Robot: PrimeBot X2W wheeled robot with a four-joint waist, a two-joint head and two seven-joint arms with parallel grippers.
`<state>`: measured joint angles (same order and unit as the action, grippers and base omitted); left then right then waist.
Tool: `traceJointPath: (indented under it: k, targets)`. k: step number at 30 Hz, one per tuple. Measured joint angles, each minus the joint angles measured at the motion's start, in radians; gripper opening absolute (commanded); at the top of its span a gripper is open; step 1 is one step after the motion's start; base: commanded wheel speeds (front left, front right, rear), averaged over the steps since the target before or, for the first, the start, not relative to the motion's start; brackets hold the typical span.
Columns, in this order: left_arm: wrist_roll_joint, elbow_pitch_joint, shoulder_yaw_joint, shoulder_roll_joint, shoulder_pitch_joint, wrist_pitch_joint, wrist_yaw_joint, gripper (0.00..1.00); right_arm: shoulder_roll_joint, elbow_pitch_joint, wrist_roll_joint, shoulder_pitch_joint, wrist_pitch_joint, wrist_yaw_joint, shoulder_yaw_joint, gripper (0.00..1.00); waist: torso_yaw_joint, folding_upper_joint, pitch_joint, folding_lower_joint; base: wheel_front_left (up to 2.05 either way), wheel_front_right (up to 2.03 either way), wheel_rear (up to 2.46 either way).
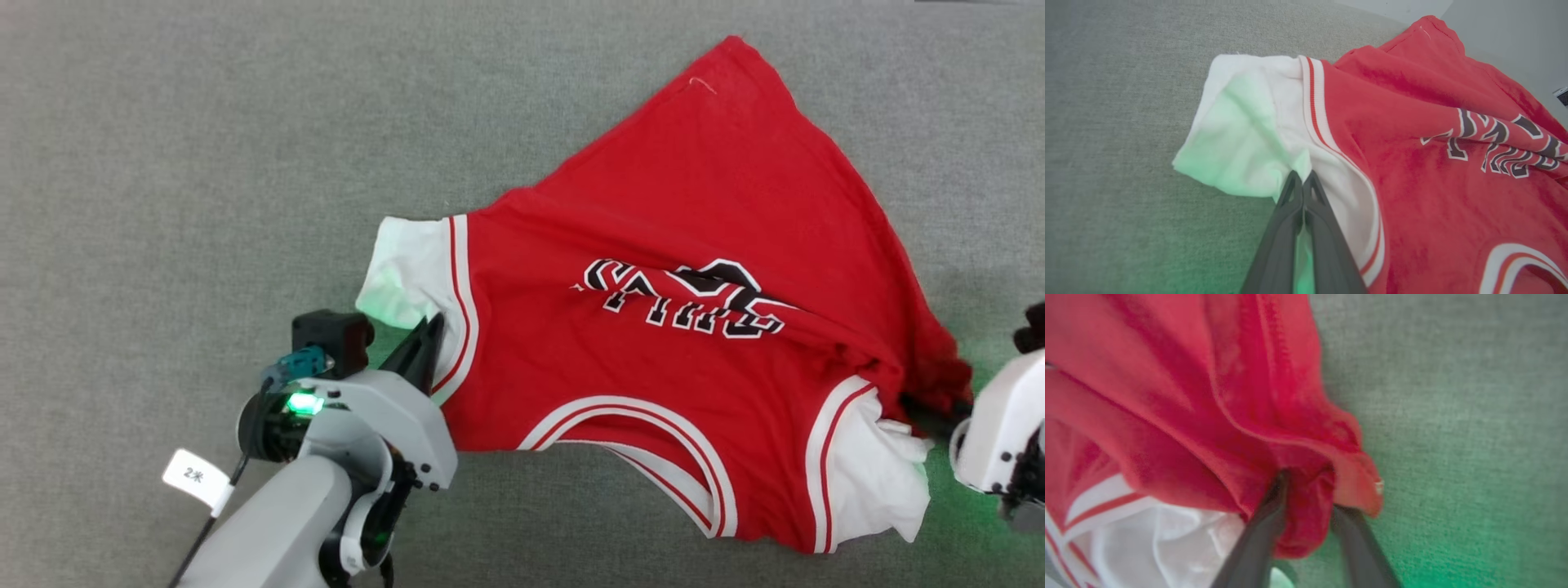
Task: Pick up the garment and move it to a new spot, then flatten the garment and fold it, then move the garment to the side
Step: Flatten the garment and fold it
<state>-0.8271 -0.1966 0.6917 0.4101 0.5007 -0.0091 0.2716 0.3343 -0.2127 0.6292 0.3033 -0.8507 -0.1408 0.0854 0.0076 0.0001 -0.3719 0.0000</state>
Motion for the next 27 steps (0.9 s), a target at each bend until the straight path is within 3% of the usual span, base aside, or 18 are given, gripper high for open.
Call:
traceJointPath:
  k: [7,14,17,19,24,27]
  targets:
    - [-0.008,0.001,-0.001,0.016,-0.03,-0.002,0.0,0.0,0.053,0.076,0.014,-0.024,-0.057,0.003,0.0,1.0,-0.003,0.0,0.04,0.0,0.0,0.0,0.0]
    - [-0.01,0.006,0.005,0.018,-0.046,-0.005,0.001,0.0,0.12,0.278,0.044,-0.073,-0.037,0.01,0.076,1.0,0.001,0.0,0.062,0.0,0.0,0.0,0.0]
    - [-0.01,0.007,0.011,0.008,-0.049,-0.009,0.001,0.0,0.129,0.374,0.073,-0.034,0.066,0.01,0.068,1.0,0.01,0.0,0.06,-0.0001,0.0,0.0,0.0]
    - [-0.01,0.004,0.016,0.003,-0.046,-0.009,0.0,0.0,0.171,0.431,0.073,0.0,0.164,0.009,0.019,1.0,0.017,0.0,0.056,-0.0001,0.0,0.0,0.0]
    - [-0.008,-0.01,0.033,-0.023,-0.02,-0.009,-0.017,0.0,0.256,0.397,-0.015,0.107,0.42,0.01,-0.083,1.0,0.043,0.0,0.042,0.0,0.0,0.0,0.0]
    - [-0.005,-0.025,0.044,-0.04,-0.001,-0.01,-0.029,0.0,0.282,0.309,-0.035,0.2,0.504,0.01,-0.155,1.0,0.063,0.0,0.032,0.0,0.0,0.0,0.0]
